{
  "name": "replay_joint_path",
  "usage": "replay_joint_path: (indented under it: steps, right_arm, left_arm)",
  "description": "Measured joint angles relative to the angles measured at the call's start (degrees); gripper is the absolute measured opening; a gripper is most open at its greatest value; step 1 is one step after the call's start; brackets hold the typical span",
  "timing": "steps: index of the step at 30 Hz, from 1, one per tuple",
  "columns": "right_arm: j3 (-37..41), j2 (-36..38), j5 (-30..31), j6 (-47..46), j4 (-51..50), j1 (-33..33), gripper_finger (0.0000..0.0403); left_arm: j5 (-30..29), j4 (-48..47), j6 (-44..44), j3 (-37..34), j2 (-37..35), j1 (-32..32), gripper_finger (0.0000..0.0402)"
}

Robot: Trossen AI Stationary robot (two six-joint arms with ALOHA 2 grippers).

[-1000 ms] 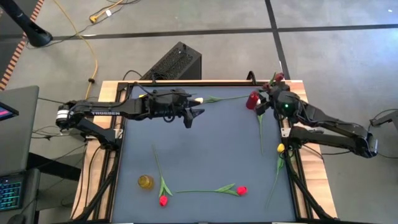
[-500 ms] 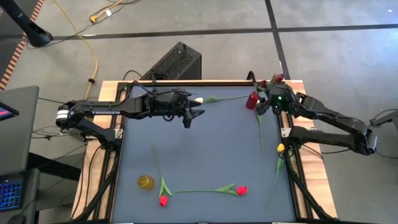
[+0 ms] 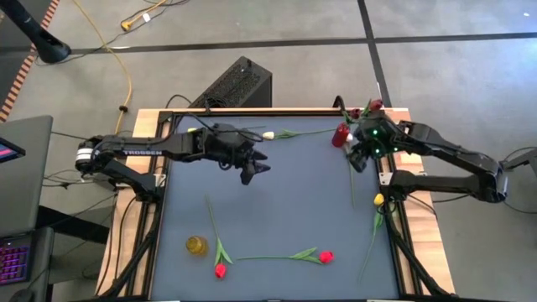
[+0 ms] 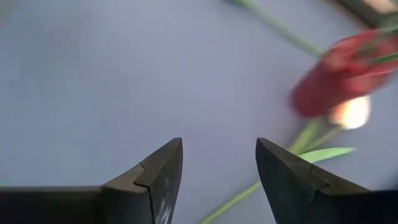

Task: Sort flowers into vase by color
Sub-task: Put the right red flower into the red vase

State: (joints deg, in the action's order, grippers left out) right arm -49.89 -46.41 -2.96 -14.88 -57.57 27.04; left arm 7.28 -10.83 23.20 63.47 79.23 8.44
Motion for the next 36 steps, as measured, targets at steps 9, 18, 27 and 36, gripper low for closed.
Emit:
replay_joint_path:
  steps: [9,18,27,36]
  right_arm:
    - [0.00,0.02,-7.11,-6.23,-0.25,-12.07,0.0231]
    - [0.00,-0.07,-3.57,-17.69,5.73,-28.58,0.0230]
    - [0.21,-0.27,4.46,-29.10,8.20,-45.32,0.0230]
    - [2.19,-5.24,9.47,-29.06,18.36,-61.29,0.0230]
  left_arm:
    - [0.40,-2.39,-3.06,-0.01,0.00,-4.12,0.0217]
    - [-3.65,-3.82,-3.53,-0.01,-0.01,-7.77,0.0217]
    - [-5.17,-2.93,0.12,0.01,1.73,-9.80,0.0217]
    - [-8.41,-1.71,7.96,-0.01,6.81,-14.68,0.0217]
